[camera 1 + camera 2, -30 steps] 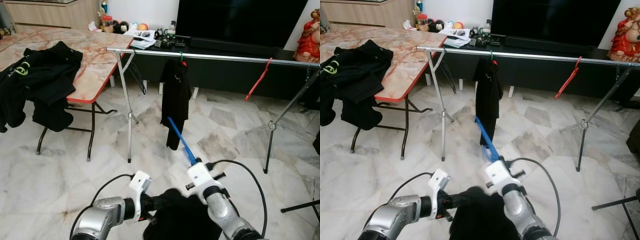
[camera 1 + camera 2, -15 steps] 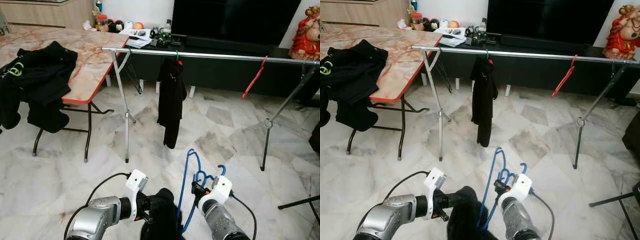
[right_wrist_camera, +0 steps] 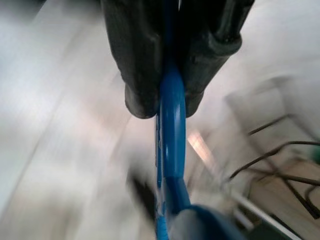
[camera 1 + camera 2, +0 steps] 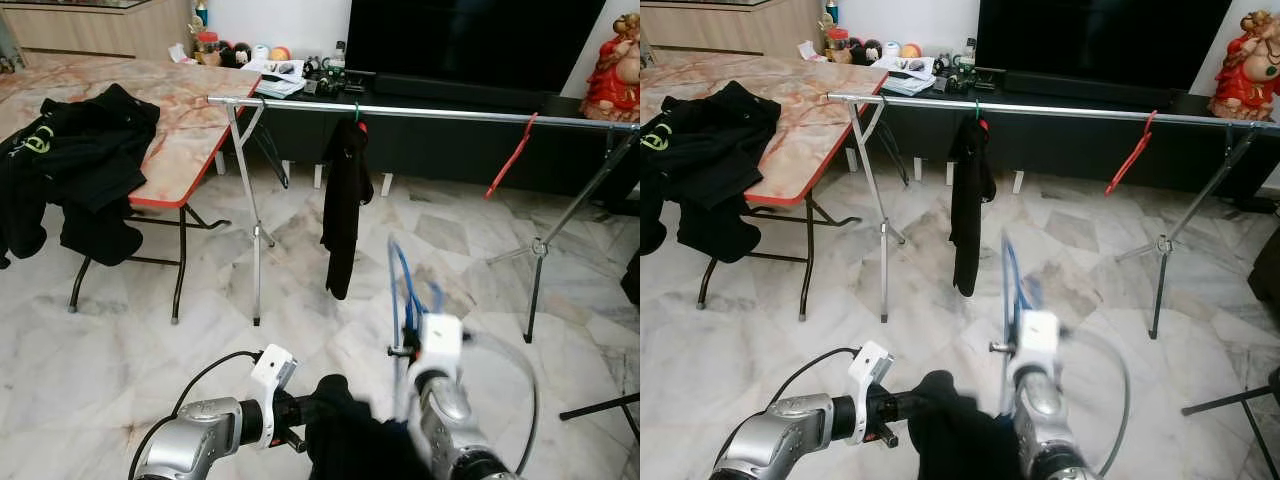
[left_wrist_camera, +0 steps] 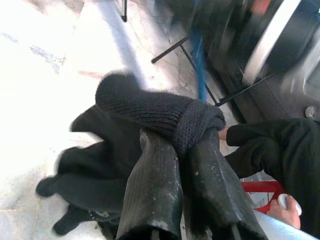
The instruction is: Hang hanger
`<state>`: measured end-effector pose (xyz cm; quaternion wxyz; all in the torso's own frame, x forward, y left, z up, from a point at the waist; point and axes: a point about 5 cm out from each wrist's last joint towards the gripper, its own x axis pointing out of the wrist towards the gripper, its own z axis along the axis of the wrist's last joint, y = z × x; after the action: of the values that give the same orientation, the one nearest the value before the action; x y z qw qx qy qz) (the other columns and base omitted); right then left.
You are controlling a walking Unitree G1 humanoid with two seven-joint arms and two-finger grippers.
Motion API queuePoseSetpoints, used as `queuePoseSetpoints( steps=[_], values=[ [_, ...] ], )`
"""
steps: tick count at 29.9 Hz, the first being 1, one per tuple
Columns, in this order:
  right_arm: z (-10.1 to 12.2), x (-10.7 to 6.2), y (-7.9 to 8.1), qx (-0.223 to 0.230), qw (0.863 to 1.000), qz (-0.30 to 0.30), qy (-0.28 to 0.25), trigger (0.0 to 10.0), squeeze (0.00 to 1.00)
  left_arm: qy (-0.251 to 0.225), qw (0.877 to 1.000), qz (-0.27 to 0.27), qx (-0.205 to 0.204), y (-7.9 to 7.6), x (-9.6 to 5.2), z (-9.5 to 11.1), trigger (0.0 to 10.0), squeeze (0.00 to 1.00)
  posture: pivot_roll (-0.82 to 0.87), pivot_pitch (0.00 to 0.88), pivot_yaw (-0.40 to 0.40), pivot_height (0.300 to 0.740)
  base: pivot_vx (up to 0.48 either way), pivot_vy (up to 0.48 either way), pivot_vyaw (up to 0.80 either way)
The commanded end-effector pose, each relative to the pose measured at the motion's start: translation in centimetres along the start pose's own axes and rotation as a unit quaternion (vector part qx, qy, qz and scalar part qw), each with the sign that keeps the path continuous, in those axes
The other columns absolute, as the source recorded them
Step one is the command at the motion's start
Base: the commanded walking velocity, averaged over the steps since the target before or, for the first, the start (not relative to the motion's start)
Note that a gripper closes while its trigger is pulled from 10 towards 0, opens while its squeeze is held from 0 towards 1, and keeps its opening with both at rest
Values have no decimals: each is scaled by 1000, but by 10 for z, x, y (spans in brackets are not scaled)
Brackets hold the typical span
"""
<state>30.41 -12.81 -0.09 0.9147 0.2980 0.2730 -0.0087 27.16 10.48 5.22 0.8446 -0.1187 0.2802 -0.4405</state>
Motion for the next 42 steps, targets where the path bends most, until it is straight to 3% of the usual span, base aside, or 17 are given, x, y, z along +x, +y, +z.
queuePoseSetpoints(
  steps=[1, 4, 6, 9, 10, 11, 12, 14, 17, 19, 20, 22, 24, 27, 33, 42],
  values=[
    [-5, 1, 13, 78, 994, 69, 22, 10000, 0, -7, 1000, -10, 3, -1, 3, 4, 10000, 0, 124, 44, -53, 740, 0, 0, 0],
    [-2, 1, 18, 83, 991, 103, 10, 10000, 0, -8, 1000, -10, 2, -1, 3, 5, 10000, 0, 124, 44, -53, 740, 0, 0, 0],
    [7, 0, 27, 116, 977, 178, -22, 10000, 0, -9, 1000, -12, 1, -2, 4, 6, 10000, 0, 122, 46, -51, 740, 0, 0, 0],
    [18, -4, 33, 126, 956, 254, -73, 10000, 0, -9, 1000, -16, -1, -2, 4, 7, 10000, 0, 122, 46, -51, 740, 0, 0, 0],
    [18, -4, 33, 126, 956, 254, -73, 10000, 0, -9, 1000, -16, -1, -2, 4, 7, 10000, 0, 122, 46, -51, 740, 0, 0, 0],
    [24, -6, 35, 137, 942, 289, -97, 10000, 0, -10, 1000, -19, -3, -2, 4, 7, 10000, 0, 127, 47, -50, 740, 0, 0, 0],
    [26, -8, 35, 139, 937, 302, -106, 10000, 0, -10, 1000, -20, -4, -1, 4, 7, 10000, 0, 127, 47, -50, 740, 0, 0, 0],
    [28, -9, 35, 135, 934, 307, -123, 10000, 0, -11, 1000, -22, -6, -1, 3, 8, 10000, 0, 128, 48, -50, 740, 0, 0, 0],
    [31, -10, 33, 130, 931, 311, -139, 10000, 0, -11, 1000, -22, -7, 0, 3, 8, 10000, 0, 128, 48, -50, 740, 0, 0, 0],
    [32, -10, 33, 55, 946, 280, -153, 10000, 0, -11, 1000, -22, -9, 1, 2, 6, 10000, 0, 128, 48, -50, 740, 0, 0, 0],
    [32, -10, 33, 55, 946, 280, -153, 10000, 0, -11, 1000, -22, -9, 1, 2, 6, 10000, 0, 128, 48, -50, 740, 0, 0, 0],
    [34, -10, 36, -70, 953, 241, -168, 10000, 0, -9, 1000, -22, -10, 3, 0, 4, 10000, 0, 128, 48, -50, 740, 0, 0, 0],
    [41, -11, 40, -141, 946, 215, -198, 10000, 0, -9, 1000, -22, -11, 4, 0, 2, 10000, 0, 128, 48, -50, 740, 0, 0, 0],
    [46, -12, 45, -133, 939, 228, -220, 10000, 0, -9, 1000, -25, -13, 5, -1, 2, 10000, 0, 141, 51, -43, 740, 0, 0, 0],
    [36, -13, 56, -140, 930, 270, -207, 10000, 0, -9, 999, -29, -16, 6, -1, -1, 10000, 0, 145, 50, -43, 740, 0, 0, 0],
    [28, -9, 54, -129, 944, 246, -180, 10000, 0, -13, 999, -41, -21, 6, -2, -3, 10000, 0, 144, 51, -45, 740, 0, 0, 0]
  ],
)
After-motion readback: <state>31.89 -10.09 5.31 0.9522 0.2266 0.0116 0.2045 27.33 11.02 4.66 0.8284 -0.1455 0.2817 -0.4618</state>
